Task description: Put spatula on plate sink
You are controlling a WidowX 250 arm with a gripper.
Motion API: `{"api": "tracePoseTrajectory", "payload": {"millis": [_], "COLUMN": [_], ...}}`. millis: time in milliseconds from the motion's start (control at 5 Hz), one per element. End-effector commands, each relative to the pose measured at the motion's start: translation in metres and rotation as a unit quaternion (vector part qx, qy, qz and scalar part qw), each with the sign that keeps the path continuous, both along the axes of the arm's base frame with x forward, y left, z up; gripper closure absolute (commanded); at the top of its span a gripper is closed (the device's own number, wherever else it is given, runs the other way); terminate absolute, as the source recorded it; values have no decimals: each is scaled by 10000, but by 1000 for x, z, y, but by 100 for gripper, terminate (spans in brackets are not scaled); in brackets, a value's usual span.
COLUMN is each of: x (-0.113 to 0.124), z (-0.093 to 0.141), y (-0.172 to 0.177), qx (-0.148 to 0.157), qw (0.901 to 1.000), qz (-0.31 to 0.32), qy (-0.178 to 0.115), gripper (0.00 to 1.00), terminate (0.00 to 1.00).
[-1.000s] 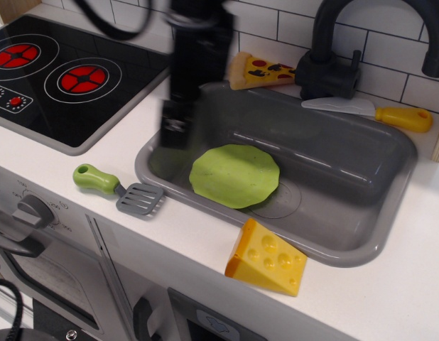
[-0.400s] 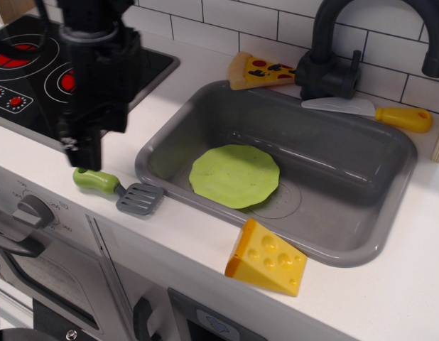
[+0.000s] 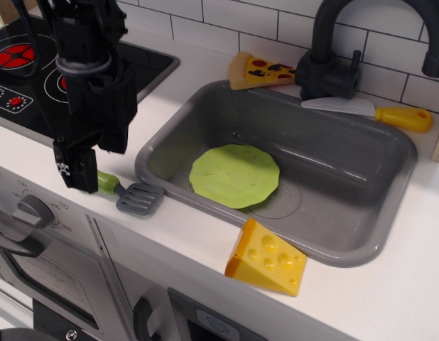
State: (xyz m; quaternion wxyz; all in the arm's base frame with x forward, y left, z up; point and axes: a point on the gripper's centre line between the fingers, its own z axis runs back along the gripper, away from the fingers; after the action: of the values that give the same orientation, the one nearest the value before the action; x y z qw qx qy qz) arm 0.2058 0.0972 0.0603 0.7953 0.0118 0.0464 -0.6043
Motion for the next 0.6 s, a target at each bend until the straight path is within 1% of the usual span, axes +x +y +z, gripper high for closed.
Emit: {"api": "tracePoseTrajectory", "payload": {"millis": [0, 200, 400], "x": [11, 6, 5], "z": [-11, -18, -20], "y": [1, 1, 0], "qx": [-111, -250, -272], "qw": [9991, 9970, 9974], "qz": [-403, -727, -651], "qy": [-20, -57, -174], "gripper": [0, 0, 0], "terminate": [0, 0, 0]}}
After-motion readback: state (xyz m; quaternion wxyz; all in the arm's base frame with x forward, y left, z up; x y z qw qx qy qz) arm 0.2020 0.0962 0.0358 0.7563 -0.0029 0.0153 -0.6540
